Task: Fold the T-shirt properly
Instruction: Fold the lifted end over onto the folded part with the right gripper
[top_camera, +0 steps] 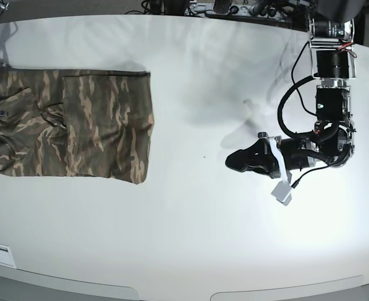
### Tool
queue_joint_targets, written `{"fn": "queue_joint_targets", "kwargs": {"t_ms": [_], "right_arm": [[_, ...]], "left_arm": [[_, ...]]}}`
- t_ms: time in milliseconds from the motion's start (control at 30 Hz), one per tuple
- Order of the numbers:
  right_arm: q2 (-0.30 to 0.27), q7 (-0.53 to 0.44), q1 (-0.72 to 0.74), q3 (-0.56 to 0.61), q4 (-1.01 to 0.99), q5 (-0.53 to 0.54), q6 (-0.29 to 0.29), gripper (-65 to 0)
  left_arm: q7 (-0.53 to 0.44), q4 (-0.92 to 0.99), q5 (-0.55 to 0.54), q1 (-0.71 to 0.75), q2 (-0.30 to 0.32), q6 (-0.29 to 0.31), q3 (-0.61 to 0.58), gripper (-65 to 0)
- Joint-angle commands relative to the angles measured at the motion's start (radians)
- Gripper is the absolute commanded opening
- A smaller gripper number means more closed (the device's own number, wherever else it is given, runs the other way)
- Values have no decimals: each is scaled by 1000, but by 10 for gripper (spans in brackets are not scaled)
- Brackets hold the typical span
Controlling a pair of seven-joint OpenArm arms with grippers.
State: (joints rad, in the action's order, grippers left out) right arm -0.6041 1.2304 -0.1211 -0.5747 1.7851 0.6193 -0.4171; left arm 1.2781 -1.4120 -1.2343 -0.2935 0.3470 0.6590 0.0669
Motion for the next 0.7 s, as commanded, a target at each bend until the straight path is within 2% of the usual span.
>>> {"fn": "queue_joint_targets", "kwargs": {"t_ms": [0, 67, 133, 267, 533, 567, 667], "right_arm": [[-29, -23, 14, -9, 40, 15, 8, -650], [-27, -14, 13, -9, 84, 77, 17, -650], [-27, 6, 13, -9, 124, 184, 14, -650], [5, 39, 13, -9, 183, 413, -42, -650], [172, 166, 13, -8, 198, 835, -178, -650], [192, 166, 13, -8, 198, 864, -192, -650], [256, 166, 13, -7, 198, 864, -222, -650]], "left_arm": [[-17, -14, -29, -13, 4, 3, 6, -650], [-21, -14, -35, 5, 4, 4, 6, -650], [-21, -14, -34, 21, 4, 4, 6, -650], [-21, -14, -34, 51, 2, 4, 6, -650], [-21, -14, -35, 71, 2, 4, 6, -650], [-21, -14, -35, 71, 2, 4, 6, -650], [-21, -14, -35, 71, 2, 4, 6, -650]]}}
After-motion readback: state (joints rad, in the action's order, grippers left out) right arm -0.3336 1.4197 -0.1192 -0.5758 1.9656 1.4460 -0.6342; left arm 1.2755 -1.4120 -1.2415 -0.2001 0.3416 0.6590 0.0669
